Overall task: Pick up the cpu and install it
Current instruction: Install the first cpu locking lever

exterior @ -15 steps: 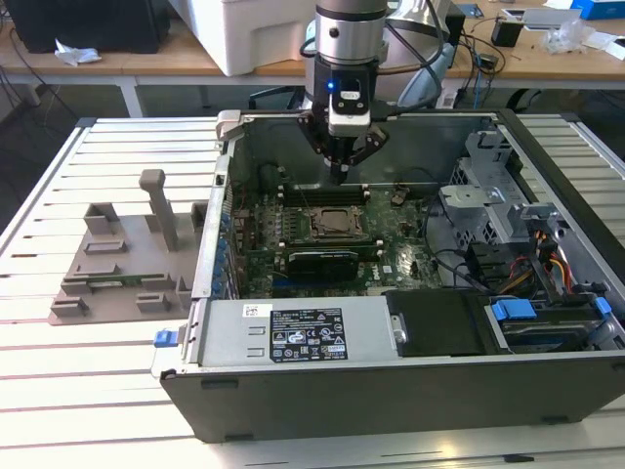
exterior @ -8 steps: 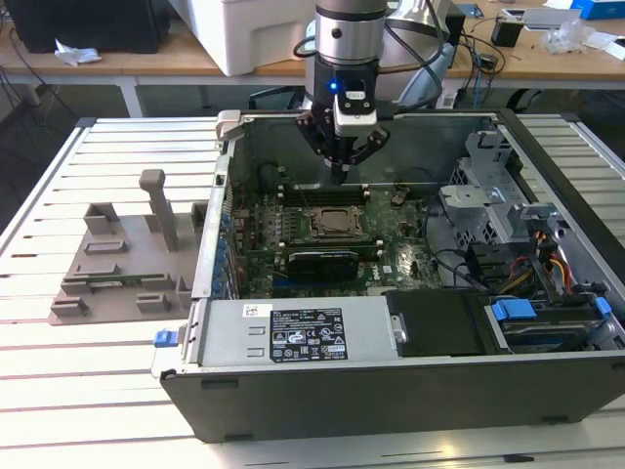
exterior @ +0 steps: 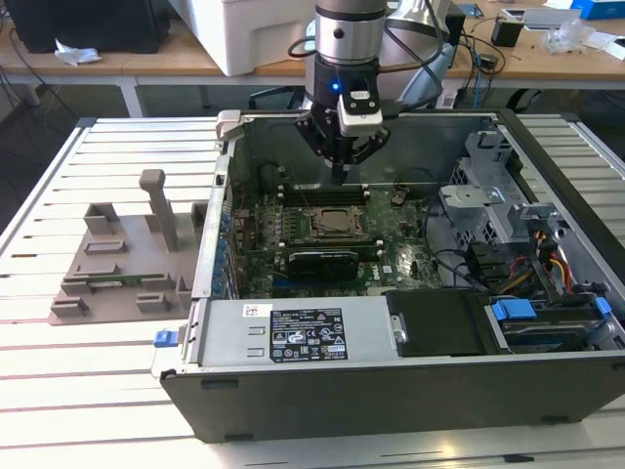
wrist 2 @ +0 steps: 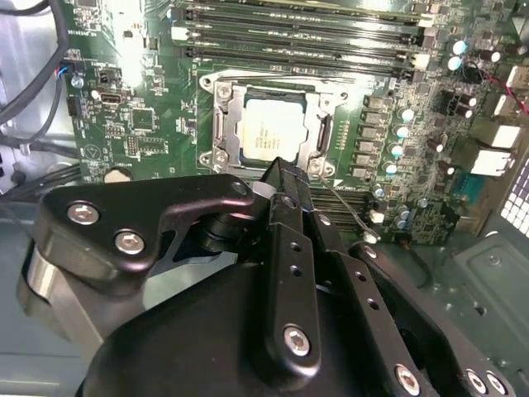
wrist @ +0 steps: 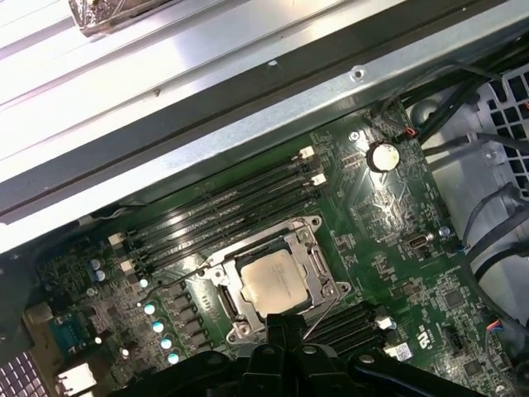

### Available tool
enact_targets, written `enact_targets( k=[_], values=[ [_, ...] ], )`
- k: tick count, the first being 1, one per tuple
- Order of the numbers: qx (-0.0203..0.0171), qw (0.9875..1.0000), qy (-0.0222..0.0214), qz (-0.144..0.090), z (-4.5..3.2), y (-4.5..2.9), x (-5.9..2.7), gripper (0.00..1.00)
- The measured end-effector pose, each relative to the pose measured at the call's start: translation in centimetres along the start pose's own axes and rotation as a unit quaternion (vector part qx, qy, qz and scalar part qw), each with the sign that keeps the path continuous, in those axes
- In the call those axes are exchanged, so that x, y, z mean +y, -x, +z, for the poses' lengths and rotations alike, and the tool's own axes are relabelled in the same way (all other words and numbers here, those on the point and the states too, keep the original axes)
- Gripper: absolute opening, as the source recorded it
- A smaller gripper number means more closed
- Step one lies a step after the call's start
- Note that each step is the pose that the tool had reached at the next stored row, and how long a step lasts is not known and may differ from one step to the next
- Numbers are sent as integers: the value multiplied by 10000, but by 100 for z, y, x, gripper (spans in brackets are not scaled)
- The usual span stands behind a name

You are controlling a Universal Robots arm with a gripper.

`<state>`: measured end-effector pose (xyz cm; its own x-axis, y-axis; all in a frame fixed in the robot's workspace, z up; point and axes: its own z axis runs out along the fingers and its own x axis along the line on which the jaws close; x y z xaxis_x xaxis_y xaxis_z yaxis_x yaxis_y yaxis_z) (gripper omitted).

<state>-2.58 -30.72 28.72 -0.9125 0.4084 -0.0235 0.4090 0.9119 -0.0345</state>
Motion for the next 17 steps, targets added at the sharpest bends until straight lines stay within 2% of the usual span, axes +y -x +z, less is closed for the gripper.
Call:
enact_targets(
  k=[4,9,17],
  values=[
    [-6,9998,4,-176,0,0,0,11],
    [-16,9990,10,-447,0,0,0,11],
    [-27,9969,19,-790,0,0,0,11]
  ],
)
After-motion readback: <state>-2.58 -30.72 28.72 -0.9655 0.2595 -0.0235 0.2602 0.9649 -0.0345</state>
